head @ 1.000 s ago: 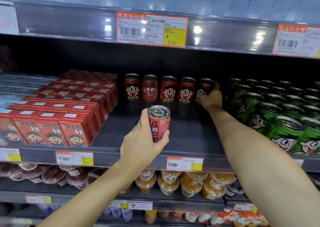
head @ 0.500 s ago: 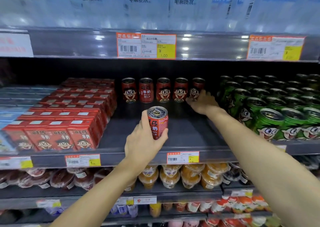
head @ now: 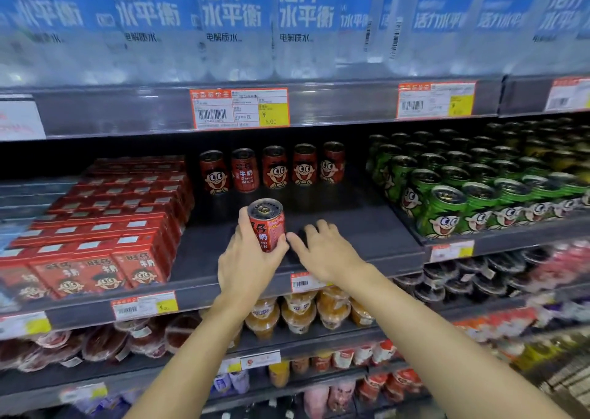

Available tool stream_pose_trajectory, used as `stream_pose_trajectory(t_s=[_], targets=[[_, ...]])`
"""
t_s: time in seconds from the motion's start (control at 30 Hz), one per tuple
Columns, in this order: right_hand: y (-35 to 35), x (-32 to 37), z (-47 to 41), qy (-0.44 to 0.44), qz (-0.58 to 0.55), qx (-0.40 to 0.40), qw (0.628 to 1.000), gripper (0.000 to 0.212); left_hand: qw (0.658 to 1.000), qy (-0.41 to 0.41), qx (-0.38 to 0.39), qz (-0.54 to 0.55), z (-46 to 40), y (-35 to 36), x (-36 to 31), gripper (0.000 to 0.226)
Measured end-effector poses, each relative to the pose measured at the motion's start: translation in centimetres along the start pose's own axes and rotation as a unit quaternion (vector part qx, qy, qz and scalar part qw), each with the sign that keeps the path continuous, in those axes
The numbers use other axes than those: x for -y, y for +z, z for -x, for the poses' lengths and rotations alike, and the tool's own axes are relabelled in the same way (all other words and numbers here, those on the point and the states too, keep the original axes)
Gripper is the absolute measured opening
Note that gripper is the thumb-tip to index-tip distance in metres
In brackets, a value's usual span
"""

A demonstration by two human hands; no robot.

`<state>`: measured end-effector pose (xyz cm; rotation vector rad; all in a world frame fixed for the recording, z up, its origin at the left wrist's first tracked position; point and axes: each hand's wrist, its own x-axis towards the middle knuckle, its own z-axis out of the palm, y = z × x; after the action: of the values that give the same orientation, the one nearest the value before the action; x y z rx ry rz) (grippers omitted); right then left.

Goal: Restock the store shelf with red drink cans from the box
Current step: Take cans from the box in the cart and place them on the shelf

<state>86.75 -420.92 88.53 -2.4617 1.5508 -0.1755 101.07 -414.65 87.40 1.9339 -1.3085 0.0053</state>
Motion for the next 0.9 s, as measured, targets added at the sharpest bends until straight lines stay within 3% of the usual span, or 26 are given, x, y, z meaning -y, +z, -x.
stream_pose_trajectory(t_s=[0.13,0.27,0.6,0.9], targets=[[1.5,0.1,1.0,-0.011,0.044,-0.067,0.997,0.068,1.0,0.003,0.005,0.003,0.2,-0.2,0.0,0.077],[2.3,0.3,1.2,-0.003,0.057,-0.116,0.992,0.088,1.0,-0.001,0.02,0.004,-0.1,-0.6,0.0,0.081],[2.1,1.5,1.1,0.01,0.085,-0.095,0.992,0.106,0.997,-0.067,0.02,0.042,-2.8,-2.5,1.7,0.083],[1.9,1.5,1.4,0.019,0.06,-0.108,0.992,0.103,0.986,-0.155,-0.005,0.062,-8.2,-2.1,2.2,0.074]])
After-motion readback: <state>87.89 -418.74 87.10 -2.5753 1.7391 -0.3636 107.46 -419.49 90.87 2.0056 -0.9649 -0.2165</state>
